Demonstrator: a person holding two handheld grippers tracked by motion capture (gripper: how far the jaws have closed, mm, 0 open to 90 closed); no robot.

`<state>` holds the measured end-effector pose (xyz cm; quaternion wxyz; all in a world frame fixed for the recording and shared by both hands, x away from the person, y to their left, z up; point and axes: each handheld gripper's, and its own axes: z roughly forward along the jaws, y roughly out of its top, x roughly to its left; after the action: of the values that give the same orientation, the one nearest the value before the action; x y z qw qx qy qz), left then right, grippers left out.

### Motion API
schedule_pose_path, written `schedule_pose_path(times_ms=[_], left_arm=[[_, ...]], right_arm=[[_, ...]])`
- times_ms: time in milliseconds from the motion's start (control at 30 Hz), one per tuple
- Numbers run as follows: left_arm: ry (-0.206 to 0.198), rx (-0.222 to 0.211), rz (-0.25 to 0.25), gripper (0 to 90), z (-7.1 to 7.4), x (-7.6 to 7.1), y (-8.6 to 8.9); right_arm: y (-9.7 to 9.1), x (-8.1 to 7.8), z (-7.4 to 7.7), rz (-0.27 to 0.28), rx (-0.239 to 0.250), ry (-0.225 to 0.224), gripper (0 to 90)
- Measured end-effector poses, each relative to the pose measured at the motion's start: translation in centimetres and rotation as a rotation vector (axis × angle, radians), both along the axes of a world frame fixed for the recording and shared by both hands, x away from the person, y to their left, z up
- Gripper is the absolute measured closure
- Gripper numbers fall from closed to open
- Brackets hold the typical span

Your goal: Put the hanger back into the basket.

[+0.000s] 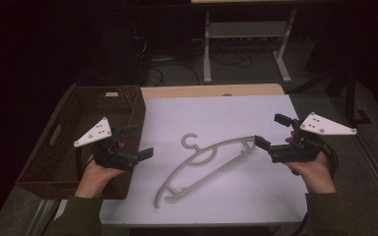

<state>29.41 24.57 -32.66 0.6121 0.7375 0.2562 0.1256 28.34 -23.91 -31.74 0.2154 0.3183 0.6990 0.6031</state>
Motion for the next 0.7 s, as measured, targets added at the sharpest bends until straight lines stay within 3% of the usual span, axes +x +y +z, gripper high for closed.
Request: schedule_pose_path(times_ms=[300, 333, 600, 700], left_arm=[[0.009, 0.027, -0.01, 0.0, 0.4, -0.4, -1.0], [0.021, 0.051, -0.015, 0.0, 0.3, -0.4, -1.5], [0.055, 0.125, -0.035, 0.0, -0.1, -0.3, -3.3], [0.067, 0.143, -0.035, 0.0, -0.3, -0.3, -3.7]], right_arm=[[0.2, -0.1, 0.1, -0.003, -0.03, 0.015, 0.0], [0.5, 0.0, 0.1, -0.003, -0.049, 0.021, 0.0], [1.5, 0.4, -0.5, 0.008, -0.125, 0.073, 0.0], [1.7, 0.5, -0.7, 0.012, -0.133, 0.083, 0.0]])
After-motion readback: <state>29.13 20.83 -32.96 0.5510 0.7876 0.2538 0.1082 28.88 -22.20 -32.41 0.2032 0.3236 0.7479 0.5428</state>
